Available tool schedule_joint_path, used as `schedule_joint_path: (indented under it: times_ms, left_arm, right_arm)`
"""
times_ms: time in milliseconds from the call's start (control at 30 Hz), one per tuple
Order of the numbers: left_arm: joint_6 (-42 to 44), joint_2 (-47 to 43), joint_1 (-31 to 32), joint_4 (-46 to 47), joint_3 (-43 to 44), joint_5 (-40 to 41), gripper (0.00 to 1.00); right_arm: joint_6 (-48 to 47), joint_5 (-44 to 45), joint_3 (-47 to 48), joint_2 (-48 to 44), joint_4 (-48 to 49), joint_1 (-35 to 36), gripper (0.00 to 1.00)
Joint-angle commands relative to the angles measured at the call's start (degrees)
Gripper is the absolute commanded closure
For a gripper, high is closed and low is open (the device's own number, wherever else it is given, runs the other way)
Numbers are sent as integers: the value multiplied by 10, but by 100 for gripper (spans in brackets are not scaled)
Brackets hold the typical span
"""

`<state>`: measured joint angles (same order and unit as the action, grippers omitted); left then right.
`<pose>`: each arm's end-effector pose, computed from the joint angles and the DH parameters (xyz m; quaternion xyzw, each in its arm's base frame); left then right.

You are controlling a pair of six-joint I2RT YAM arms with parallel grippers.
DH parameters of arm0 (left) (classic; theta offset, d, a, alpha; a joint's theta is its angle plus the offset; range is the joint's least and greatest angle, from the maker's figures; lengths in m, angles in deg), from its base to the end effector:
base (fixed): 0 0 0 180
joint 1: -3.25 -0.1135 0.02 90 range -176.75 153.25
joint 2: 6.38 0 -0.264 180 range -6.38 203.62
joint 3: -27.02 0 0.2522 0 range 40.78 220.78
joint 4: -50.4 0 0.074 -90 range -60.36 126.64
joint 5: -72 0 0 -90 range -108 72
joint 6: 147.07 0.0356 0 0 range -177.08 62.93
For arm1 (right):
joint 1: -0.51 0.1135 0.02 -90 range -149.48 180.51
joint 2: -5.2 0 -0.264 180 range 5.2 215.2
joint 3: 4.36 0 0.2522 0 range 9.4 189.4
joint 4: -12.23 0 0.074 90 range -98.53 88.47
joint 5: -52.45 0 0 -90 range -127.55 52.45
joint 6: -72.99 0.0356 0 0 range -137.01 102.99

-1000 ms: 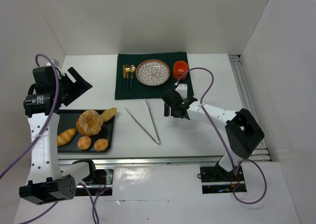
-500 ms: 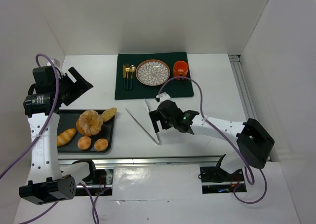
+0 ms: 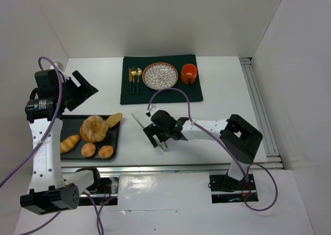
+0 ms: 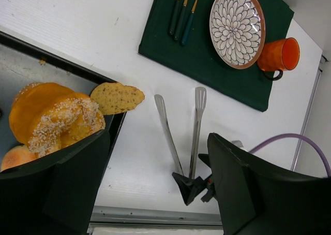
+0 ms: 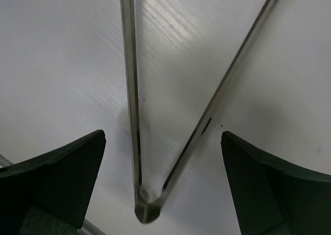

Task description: Place the bread

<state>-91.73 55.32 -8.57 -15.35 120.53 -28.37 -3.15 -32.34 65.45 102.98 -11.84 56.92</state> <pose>0.1967 0.0346 0.4180 -0.3079 0.8245 -0.1709 0.4430 0.1940 0.2863 0.1705 -0.3290 0.8856 0.1518 0.2904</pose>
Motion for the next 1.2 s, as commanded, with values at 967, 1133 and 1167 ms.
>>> schedule_joint_path:
  times_ms: [967,1133,1167]
  left_arm:
    - [-20,-17,-3,-22,54,65,10]
    - [-27,-28,-3,-16,44,71,10]
    - [-27,-28,-3,-16,44,71,10]
  right_arm:
    - [18,-136,259,-16,-113,37,53]
    - [29,-172,294,15,-89,37,50]
    - [29,-179,302,21,-89,37,50]
